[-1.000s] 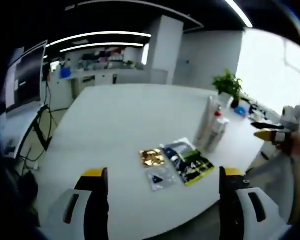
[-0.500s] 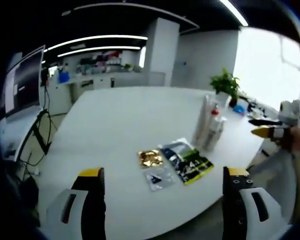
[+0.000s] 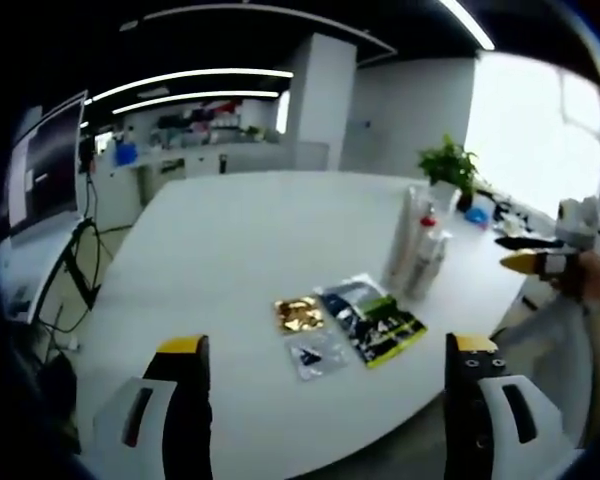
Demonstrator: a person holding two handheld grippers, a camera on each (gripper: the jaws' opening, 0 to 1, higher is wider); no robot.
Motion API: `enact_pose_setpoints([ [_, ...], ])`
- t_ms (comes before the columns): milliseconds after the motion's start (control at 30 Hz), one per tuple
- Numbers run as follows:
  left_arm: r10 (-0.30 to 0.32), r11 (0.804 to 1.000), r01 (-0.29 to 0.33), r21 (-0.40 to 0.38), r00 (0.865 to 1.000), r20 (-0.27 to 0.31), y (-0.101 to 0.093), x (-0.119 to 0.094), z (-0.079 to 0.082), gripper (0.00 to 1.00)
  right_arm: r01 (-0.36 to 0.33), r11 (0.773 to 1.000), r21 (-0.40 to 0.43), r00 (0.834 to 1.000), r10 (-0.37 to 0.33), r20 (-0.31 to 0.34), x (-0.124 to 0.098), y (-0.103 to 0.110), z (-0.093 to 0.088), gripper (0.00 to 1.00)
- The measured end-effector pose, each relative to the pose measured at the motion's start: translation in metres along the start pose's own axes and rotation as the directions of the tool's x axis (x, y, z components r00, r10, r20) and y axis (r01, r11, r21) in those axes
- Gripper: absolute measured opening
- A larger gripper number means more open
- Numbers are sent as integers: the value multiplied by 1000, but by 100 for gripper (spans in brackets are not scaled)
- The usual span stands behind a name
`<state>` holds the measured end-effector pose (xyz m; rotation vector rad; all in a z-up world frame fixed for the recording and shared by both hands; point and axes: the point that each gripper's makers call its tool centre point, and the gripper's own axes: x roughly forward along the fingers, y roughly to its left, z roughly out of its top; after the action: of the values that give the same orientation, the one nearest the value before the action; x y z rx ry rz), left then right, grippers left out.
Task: Arrange the skincare products in the storage area until every visible bottle or jar stands upright without overlapping.
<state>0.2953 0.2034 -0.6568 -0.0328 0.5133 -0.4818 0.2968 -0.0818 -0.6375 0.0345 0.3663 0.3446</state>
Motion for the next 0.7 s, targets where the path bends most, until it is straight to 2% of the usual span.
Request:
enact_pose_setpoints([
  [700,1,1000,-1,9,1000,8,0,-1,1,95,-1,1000,1,1000,1,-10,0,1,-1,91],
])
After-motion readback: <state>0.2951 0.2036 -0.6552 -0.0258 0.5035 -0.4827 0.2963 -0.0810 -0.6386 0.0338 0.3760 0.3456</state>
